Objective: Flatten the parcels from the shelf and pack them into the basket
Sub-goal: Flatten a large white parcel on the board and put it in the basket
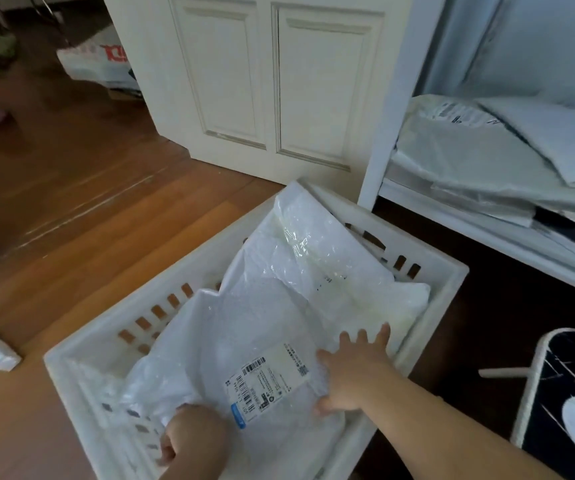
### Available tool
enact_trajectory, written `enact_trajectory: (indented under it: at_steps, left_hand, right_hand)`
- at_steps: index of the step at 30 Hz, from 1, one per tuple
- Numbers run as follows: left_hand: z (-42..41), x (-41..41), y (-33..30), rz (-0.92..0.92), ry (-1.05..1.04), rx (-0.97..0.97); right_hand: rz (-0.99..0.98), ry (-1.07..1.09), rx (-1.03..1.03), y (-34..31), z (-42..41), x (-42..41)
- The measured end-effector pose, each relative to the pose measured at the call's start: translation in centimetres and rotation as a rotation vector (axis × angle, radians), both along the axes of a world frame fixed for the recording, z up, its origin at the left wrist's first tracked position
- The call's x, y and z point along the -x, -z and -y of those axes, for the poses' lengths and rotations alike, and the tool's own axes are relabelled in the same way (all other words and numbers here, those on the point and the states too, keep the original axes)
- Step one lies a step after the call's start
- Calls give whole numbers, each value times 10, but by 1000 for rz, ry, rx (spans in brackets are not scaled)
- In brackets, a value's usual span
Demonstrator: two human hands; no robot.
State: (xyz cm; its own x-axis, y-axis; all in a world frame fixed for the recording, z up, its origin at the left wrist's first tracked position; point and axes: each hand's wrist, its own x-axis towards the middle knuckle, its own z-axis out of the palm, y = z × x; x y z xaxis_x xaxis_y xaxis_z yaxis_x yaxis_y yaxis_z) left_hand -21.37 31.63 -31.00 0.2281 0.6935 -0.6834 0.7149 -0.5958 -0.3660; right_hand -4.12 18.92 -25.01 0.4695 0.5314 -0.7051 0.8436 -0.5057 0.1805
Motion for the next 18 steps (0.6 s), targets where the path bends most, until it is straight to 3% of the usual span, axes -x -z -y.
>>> enact_trajectory:
  at_steps: [3,5,8,10,12,18]
  left_hand:
    - [-5,-28,-7,-75,99,3]
    - [-15,-57,-14,1,161,-52]
    - [-19,-95,-9,469,274,-104]
    - [-13,-109,7,602,240,47]
    - [-7,-109,35,544,237,165]
    - [-14,-120,94,318,342,277]
  right_hand:
    - [-23,-4,62,10,-8,-7]
    - [-40,-10,92,15,-12,-13]
    - [-83,1,108,23,-17,-24]
    - [-88,8,93,27,-19,-35]
    - [-64,-10,68,28,-18,-49]
    - [89,-165,-76,28,-24,-105]
